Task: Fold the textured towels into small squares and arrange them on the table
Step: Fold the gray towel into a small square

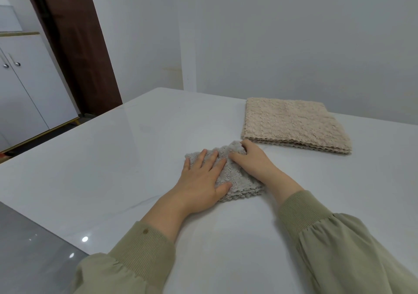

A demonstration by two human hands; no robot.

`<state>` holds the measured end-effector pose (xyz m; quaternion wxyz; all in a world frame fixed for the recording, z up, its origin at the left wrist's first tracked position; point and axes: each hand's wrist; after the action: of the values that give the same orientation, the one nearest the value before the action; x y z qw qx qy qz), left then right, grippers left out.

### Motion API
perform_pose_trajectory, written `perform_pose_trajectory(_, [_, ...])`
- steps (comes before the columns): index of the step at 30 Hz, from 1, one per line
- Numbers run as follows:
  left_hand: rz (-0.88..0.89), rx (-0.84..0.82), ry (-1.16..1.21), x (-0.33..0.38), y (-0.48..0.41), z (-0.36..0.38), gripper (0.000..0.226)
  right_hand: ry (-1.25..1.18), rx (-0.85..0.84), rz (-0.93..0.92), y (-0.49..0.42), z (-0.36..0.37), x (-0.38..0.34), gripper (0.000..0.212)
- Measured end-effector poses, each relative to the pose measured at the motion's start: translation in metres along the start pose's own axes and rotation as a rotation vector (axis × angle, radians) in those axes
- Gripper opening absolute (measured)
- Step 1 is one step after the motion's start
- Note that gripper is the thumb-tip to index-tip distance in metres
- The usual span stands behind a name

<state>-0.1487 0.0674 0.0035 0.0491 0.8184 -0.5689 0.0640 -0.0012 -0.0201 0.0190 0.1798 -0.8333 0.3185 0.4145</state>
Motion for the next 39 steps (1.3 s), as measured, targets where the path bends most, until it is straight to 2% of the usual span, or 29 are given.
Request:
perform_pose_trajectory(5, [0.005, 0.081, 0.158, -0.002, 0.000, -0.002, 0.073, -0.129, 0.080, -0.077, 0.006, 0.000, 0.002, 0.018])
perform_pose_trajectory(10, [-0.202, 0.404, 0.956, -0.002, -0.005, -0.014, 0.100, -0.552, 0.071, 0.017, 0.014, -0.009, 0.001, 0.023])
perform_pose_trajectory(13, [-0.367, 0.373, 1.401, -0.006, -0.012, -0.017, 0.105, -0.826, 0.053, 0.059, 0.017, -0.015, -0.002, 0.025])
perform_pose_trajectory(15, [-0.387, 0.279, 1.609, -0.010, -0.014, -0.018, 0.081, -0.975, 0.053, 0.073, 0.021, -0.017, -0.004, 0.022])
perform_pose_trajectory(17, [-0.352, 0.224, 1.623, -0.010, -0.013, -0.019, 0.037, -1.113, 0.053, 0.119, 0.025, -0.018, -0.003, 0.021])
perform_pose_trajectory(19, [-0.330, 0.235, 1.588, -0.008, -0.012, -0.019, 0.011, -1.167, -0.010, 0.187, 0.028, -0.018, 0.000, 0.025])
perform_pose_trajectory(23, [-0.346, 0.305, 1.644, -0.011, -0.013, -0.019, 0.015, -1.067, -0.201, 0.291, 0.028, -0.017, 0.000, 0.046])
perform_pose_trajectory(26, [-0.335, 0.293, 1.689, -0.015, -0.013, -0.018, 0.018, -0.985, -0.230, 0.303, 0.022, -0.016, -0.004, 0.033])
perform_pose_trajectory(30, [-0.345, 0.209, 1.756, -0.040, -0.015, -0.027, 0.017, -0.902, -0.127, 0.320, 0.003, 0.004, -0.016, 0.029])
perform_pose_trajectory(35, [-0.412, 0.095, 1.710, -0.111, -0.006, -0.044, 0.043, -1.082, -0.038, 0.383, -0.033, 0.048, -0.039, 0.031])
perform_pose_trajectory(37, [-0.439, 0.185, 1.695, -0.139, -0.007, -0.047, 0.046, -1.103, -0.038, 0.390, -0.051, 0.071, -0.053, 0.039])
perform_pose_trajectory(39, [-0.502, 0.361, 1.706, -0.164, -0.013, -0.048, 0.043, -1.106, -0.050, 0.380, -0.068, 0.093, -0.071, 0.038])
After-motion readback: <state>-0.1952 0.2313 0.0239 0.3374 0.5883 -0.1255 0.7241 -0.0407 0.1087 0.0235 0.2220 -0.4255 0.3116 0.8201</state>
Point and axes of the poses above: each hand's wrist, its own y-axis away from the middle knuckle, its own z-axis out of the palm, x = y × z
